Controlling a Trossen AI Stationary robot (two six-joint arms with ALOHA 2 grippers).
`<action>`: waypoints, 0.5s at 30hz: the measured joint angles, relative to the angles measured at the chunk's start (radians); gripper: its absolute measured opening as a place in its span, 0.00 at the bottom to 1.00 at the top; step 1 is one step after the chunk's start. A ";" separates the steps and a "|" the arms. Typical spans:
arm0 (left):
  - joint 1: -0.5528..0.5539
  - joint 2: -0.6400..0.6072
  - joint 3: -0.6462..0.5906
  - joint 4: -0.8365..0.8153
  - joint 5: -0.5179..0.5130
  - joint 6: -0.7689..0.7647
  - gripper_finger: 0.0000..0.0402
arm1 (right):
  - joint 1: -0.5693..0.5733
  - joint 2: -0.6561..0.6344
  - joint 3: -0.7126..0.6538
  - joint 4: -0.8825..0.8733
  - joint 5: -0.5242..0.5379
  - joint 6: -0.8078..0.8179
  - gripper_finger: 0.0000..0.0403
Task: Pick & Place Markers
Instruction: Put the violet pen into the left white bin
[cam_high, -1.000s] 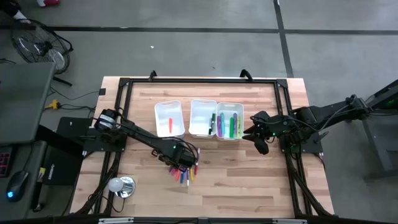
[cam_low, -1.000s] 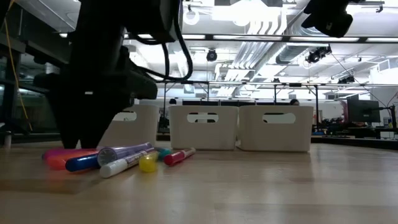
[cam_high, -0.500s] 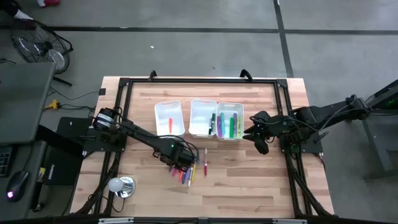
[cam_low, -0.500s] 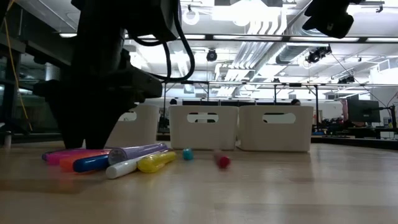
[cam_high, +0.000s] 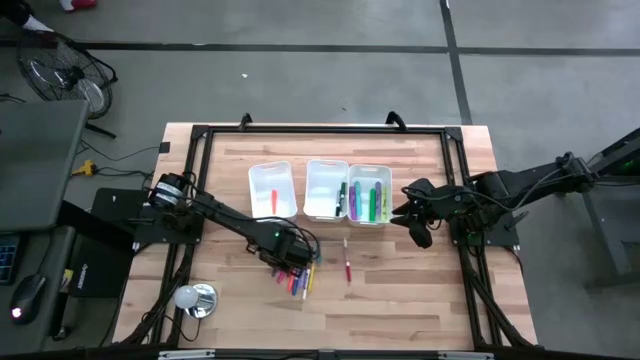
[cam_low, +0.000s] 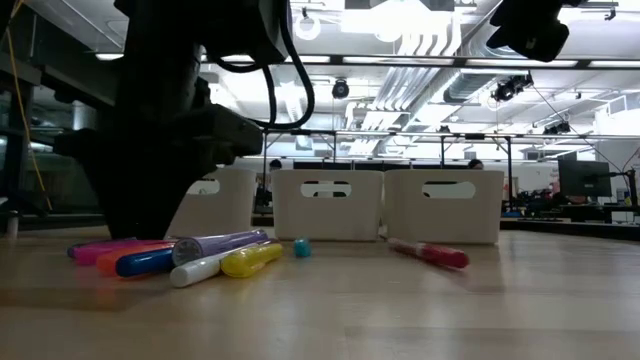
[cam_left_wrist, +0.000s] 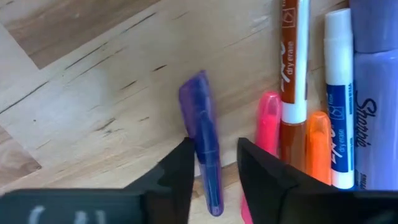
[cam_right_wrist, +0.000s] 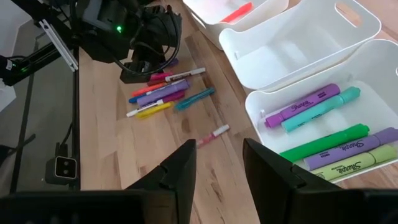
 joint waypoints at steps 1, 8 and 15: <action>-0.001 0.000 0.000 0.001 -0.001 -0.002 0.25 | 0.000 0.000 0.000 0.000 -0.001 0.000 0.30; -0.016 0.052 0.003 0.007 0.019 -0.003 0.11 | 0.000 0.000 0.000 -0.001 -0.014 0.000 0.30; -0.038 0.062 0.003 0.009 0.002 -0.010 0.08 | 0.004 0.000 0.000 -0.003 -0.025 0.001 0.30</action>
